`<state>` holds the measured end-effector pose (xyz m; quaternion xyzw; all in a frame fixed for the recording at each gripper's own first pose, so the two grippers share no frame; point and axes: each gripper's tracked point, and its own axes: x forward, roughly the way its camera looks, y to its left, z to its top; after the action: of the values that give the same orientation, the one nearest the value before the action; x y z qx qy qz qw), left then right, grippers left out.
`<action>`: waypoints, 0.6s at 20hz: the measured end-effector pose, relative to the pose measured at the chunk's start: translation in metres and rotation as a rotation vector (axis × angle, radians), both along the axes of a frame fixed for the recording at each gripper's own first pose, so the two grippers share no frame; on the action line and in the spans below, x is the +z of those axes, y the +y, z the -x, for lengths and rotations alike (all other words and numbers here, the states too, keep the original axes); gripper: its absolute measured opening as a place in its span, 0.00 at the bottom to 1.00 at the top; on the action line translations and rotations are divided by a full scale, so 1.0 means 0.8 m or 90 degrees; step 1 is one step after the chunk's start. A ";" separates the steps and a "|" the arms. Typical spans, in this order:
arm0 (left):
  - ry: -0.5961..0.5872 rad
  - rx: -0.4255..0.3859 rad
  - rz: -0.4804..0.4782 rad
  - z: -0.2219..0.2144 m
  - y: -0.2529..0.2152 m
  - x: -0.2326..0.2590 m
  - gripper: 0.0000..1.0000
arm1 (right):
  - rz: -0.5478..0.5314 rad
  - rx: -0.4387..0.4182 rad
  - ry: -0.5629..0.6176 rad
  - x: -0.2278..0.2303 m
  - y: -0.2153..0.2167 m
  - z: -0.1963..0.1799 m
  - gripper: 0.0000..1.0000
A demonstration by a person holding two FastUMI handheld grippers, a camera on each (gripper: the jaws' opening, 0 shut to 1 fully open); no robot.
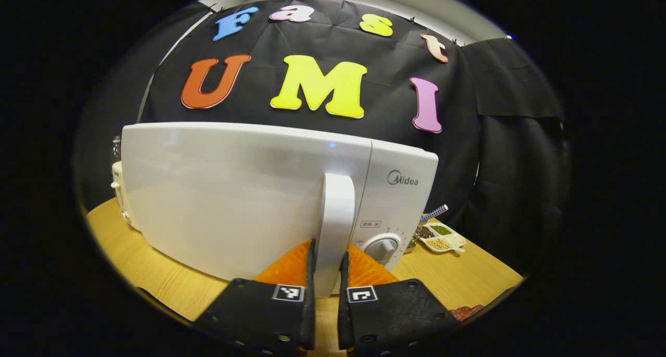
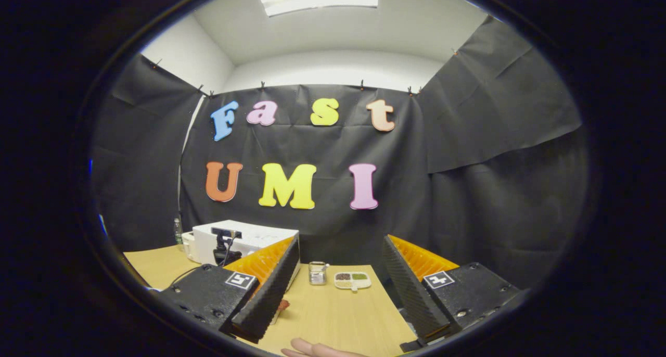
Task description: Open the microwave oven with the left hand, put the food in, and close the microwave oven.
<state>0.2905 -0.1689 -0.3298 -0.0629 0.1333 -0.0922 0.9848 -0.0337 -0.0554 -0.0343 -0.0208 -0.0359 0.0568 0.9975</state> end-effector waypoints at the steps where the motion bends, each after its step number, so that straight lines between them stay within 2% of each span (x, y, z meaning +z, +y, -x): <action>1: -0.006 0.009 -0.021 -0.001 0.000 0.000 0.04 | 0.000 -0.005 -0.001 0.000 -0.004 -0.001 1.00; 4: 0.007 0.027 0.014 0.000 -0.001 -0.002 0.06 | -0.004 -0.009 0.007 -0.007 -0.008 -0.006 1.00; 5: 0.009 0.024 0.007 0.001 0.000 -0.002 0.06 | -0.008 -0.009 0.013 -0.010 -0.009 -0.007 0.94; 6: 0.011 0.021 -0.002 0.002 0.001 -0.001 0.06 | -0.009 -0.009 0.017 -0.013 -0.010 -0.008 1.00; 12: 0.006 0.020 -0.002 0.018 0.006 0.001 0.06 | -0.006 -0.026 0.008 -0.012 -0.026 -0.004 1.00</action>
<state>0.2759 -0.1643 -0.3288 -0.0636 0.1368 -0.0764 0.9856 -0.0308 -0.0760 -0.0442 -0.0168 -0.0296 0.0367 0.9987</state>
